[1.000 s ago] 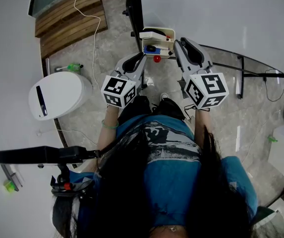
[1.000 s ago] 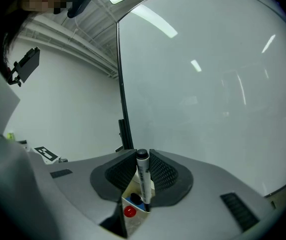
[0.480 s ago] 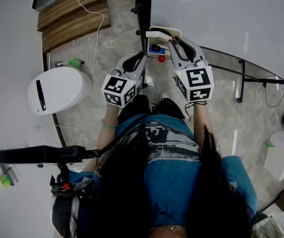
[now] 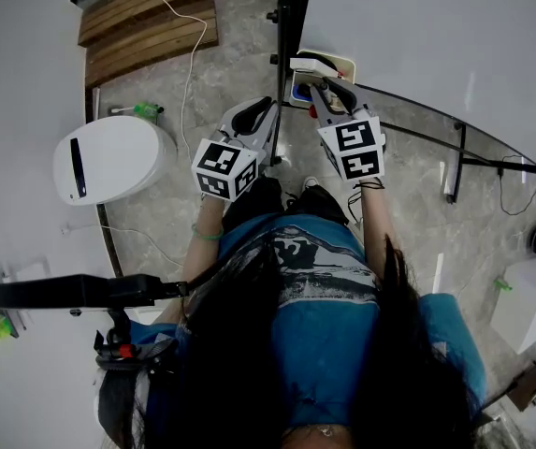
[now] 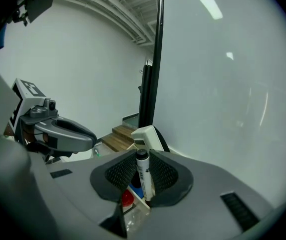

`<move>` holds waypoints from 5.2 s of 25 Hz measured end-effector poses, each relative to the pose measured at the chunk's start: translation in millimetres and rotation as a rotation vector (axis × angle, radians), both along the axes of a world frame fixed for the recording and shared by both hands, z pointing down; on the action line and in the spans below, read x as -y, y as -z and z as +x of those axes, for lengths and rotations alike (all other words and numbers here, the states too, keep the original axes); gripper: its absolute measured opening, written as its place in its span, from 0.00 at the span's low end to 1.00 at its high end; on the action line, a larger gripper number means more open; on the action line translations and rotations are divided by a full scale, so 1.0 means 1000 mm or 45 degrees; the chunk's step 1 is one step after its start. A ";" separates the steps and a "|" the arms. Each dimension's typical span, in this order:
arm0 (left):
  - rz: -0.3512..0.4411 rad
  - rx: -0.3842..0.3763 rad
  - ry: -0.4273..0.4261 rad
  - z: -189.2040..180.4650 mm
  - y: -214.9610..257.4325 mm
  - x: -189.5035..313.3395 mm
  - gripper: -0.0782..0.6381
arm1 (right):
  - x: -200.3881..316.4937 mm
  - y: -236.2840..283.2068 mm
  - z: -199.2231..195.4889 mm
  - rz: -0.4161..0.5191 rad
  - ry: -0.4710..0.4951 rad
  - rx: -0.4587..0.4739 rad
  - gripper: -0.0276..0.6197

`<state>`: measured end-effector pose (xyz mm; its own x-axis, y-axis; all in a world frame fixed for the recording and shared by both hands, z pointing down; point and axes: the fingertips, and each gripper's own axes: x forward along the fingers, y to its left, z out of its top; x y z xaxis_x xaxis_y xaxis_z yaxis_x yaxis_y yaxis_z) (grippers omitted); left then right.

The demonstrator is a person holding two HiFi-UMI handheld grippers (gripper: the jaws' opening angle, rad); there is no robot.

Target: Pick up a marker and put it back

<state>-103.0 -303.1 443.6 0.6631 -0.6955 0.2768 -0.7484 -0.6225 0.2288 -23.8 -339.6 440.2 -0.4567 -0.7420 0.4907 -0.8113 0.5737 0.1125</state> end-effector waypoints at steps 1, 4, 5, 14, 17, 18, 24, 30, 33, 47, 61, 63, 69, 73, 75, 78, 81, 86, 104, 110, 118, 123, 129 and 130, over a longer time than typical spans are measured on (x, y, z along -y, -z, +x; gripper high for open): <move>-0.001 0.001 0.005 -0.002 -0.001 0.000 0.15 | 0.001 -0.001 -0.001 0.000 0.000 0.005 0.17; -0.006 0.007 0.021 -0.007 -0.004 0.000 0.15 | 0.005 -0.004 -0.006 0.009 0.017 0.005 0.17; -0.007 0.008 0.025 -0.008 -0.005 0.000 0.15 | 0.006 -0.006 -0.008 0.014 0.025 0.008 0.17; -0.022 0.016 0.037 -0.013 -0.012 -0.004 0.15 | 0.001 -0.017 -0.028 -0.043 0.054 0.124 0.18; -0.022 0.014 0.038 -0.017 -0.007 -0.007 0.15 | -0.002 -0.008 -0.033 -0.032 0.061 0.126 0.18; -0.022 0.015 0.037 -0.016 -0.007 -0.007 0.15 | -0.002 -0.006 -0.033 -0.026 0.060 0.134 0.18; -0.026 0.015 0.033 -0.010 -0.011 -0.004 0.15 | -0.001 0.002 -0.028 -0.028 0.038 0.296 0.18; -0.025 0.019 0.060 -0.001 -0.003 -0.012 0.15 | -0.017 0.018 -0.020 -0.034 0.057 0.384 0.18; -0.019 0.019 0.075 0.008 -0.001 -0.017 0.15 | -0.026 0.022 -0.016 -0.046 0.083 0.421 0.18; -0.090 -0.021 0.315 0.052 -0.021 -0.068 0.15 | -0.081 0.008 0.020 -0.167 0.301 0.498 0.13; -0.204 0.007 0.483 0.039 -0.056 -0.124 0.15 | -0.114 -0.030 0.010 -0.328 0.398 0.544 0.09; -0.200 0.008 0.495 0.034 -0.054 -0.131 0.15 | -0.124 -0.032 0.004 -0.347 0.413 0.536 0.09; -0.147 -0.009 0.546 0.021 -0.036 -0.164 0.15 | -0.159 -0.028 -0.013 -0.365 0.479 0.509 0.07; -0.127 -0.012 0.582 0.000 -0.026 -0.202 0.15 | -0.193 -0.014 -0.034 -0.347 0.516 0.502 0.07; -0.119 -0.014 0.588 -0.006 -0.025 -0.219 0.15 | -0.212 -0.014 -0.041 -0.344 0.531 0.498 0.07; -0.106 -0.013 0.590 -0.012 -0.031 -0.232 0.15 | -0.227 -0.022 -0.047 -0.354 0.523 0.513 0.07; -0.101 -0.001 0.579 -0.015 -0.038 -0.245 0.15 | -0.237 -0.031 -0.048 -0.376 0.485 0.552 0.07; -0.090 0.000 0.545 -0.010 -0.032 -0.329 0.15 | -0.319 -0.025 -0.036 -0.379 0.423 0.568 0.07; -0.040 -0.047 0.440 0.036 -0.027 -0.421 0.15 | -0.445 -0.022 0.013 -0.354 0.361 0.518 0.07; -0.009 -0.051 0.494 0.070 -0.012 -0.455 0.15 | -0.485 -0.010 0.050 -0.334 0.415 0.524 0.07; -0.052 -0.024 0.487 0.166 -0.023 -0.540 0.15 | -0.570 -0.012 0.137 -0.361 0.434 0.564 0.07; -0.063 0.002 0.483 0.212 -0.025 -0.582 0.15 | -0.603 -0.013 0.183 -0.363 0.406 0.618 0.07; -0.069 0.009 0.488 0.209 -0.035 -0.605 0.15 | -0.623 -0.023 0.182 -0.342 0.412 0.613 0.07; -0.068 0.010 0.486 0.210 -0.036 -0.607 0.15 | -0.626 -0.023 0.182 -0.339 0.414 0.615 0.07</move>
